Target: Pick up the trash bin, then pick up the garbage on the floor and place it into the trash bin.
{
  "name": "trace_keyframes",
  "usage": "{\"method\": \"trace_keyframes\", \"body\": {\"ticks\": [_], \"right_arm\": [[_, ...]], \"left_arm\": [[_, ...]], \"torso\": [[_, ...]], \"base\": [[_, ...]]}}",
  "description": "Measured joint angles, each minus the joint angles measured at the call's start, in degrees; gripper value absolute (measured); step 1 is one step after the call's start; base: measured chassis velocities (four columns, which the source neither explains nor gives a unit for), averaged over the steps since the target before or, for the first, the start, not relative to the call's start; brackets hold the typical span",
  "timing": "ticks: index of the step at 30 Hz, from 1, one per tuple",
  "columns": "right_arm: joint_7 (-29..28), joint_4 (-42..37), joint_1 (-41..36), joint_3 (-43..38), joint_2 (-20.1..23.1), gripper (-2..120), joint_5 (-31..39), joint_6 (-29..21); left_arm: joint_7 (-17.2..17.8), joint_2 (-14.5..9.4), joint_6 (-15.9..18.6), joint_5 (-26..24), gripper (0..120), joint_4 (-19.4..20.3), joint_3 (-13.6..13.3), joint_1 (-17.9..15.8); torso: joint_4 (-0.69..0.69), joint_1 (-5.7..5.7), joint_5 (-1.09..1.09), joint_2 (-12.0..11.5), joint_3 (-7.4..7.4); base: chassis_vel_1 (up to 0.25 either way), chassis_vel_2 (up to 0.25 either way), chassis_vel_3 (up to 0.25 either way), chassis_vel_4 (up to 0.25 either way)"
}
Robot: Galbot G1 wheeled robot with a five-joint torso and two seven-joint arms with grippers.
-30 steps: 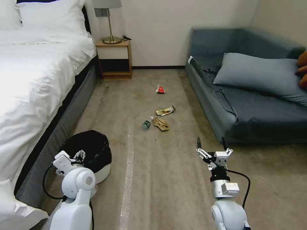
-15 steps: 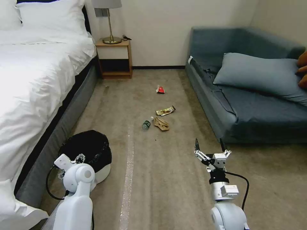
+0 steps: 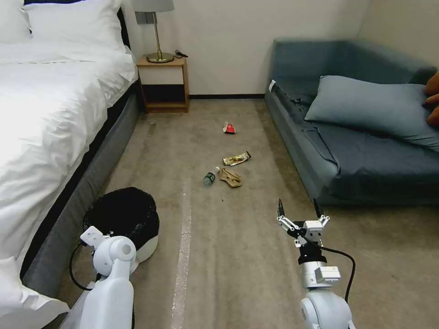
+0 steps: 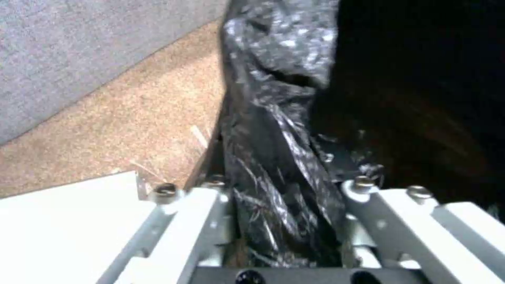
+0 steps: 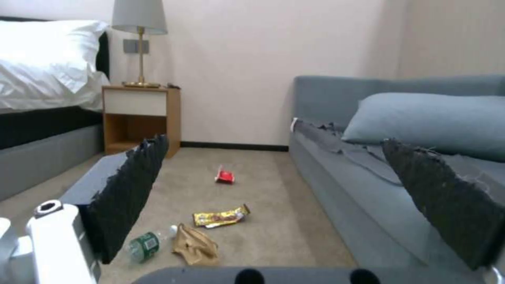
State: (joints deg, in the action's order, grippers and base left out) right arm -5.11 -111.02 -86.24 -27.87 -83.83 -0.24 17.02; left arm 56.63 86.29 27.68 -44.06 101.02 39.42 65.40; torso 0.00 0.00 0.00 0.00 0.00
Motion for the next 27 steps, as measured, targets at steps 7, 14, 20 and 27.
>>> {"method": "trace_keyframes", "body": {"ticks": [7,14,20,27], "right_arm": [[0.2,0.5,-0.1,-1.0,-0.2,100,-1.4,1.8],[-1.4,0.4,0.0,-0.8,-0.3,100,1.4,1.7],[-4.2,1.2,1.4,-0.9,-1.0,100,-1.0,2.3],[-3.1,2.2,1.2,-0.7,-1.4,100,0.1,3.8]], "left_arm": [[-1.9,-0.1,-0.3,0.9,3,0.5,-0.1,1.3],[-7.2,-1.1,1.2,5.1,3,3.7,-1.6,4.7],[-13.9,-2.5,7.0,15.2,1,10.4,-1.9,10.1],[-30.4,-4.1,4.8,25.8,1,16.4,1.0,15.9]], "torso": [[-0.02,0.0,0.0,0.0,-0.01],[-0.01,0.0,-0.02,0.0,-0.01],[0.02,0.0,-0.01,0.0,0.0],[0.0,0.0,0.0,0.0,0.0]], "base": [[0.0,0.0,0.0,0.0],[0.0,0.0,0.0,0.0],[0.0,0.0,0.0,0.0],[0.0,0.0,0.0,0.0]]}}
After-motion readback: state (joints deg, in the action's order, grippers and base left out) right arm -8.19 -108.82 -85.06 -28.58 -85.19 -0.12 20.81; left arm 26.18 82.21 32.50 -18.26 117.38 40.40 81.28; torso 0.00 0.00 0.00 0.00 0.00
